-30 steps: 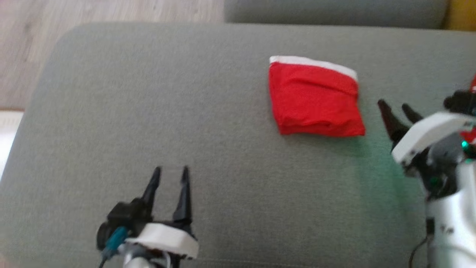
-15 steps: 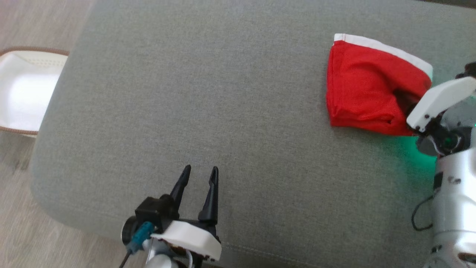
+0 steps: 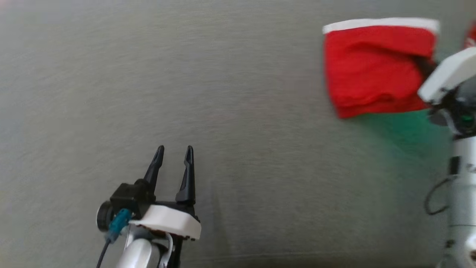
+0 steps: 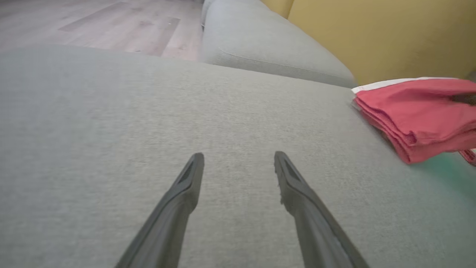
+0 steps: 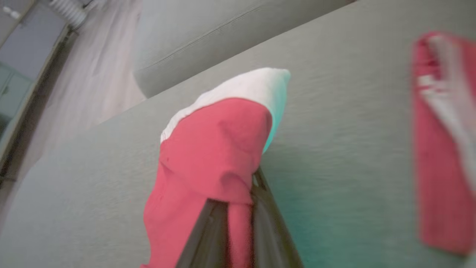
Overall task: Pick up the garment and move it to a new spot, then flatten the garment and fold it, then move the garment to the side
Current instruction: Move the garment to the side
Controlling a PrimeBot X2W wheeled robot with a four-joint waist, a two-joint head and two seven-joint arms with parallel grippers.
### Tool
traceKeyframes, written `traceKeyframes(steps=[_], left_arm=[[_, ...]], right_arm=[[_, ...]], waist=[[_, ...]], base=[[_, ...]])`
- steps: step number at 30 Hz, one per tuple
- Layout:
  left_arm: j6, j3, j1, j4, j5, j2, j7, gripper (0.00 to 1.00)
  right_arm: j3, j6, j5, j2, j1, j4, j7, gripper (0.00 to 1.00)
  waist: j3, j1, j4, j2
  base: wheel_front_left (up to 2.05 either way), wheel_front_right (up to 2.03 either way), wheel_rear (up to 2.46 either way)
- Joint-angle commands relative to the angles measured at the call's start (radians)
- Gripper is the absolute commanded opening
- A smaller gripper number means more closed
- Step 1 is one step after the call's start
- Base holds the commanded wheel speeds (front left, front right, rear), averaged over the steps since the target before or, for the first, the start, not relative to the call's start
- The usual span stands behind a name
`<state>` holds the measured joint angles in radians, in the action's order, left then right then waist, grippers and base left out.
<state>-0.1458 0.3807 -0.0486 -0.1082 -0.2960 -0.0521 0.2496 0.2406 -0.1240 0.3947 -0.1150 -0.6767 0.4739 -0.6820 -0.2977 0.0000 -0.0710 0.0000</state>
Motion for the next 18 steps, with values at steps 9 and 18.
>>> traceKeyframes(steps=[9,18], left_arm=[[0.041,-0.021,-0.086,0.010,0.043,0.002,0.012,1.00],[0.047,-0.024,-0.086,-0.003,0.057,0.002,0.012,1.00]], right_arm=[[0.024,-0.007,-0.033,-0.151,-0.059,-0.084,0.026,0.00],[0.092,-0.007,-0.173,-0.255,-0.136,0.012,0.095,0.00]], waist=[[-0.057,0.0000,0.226,0.0000],[-0.095,0.0000,0.150,0.0000]], base=[[0.00,0.00,0.00],[0.00,0.00,0.00]])
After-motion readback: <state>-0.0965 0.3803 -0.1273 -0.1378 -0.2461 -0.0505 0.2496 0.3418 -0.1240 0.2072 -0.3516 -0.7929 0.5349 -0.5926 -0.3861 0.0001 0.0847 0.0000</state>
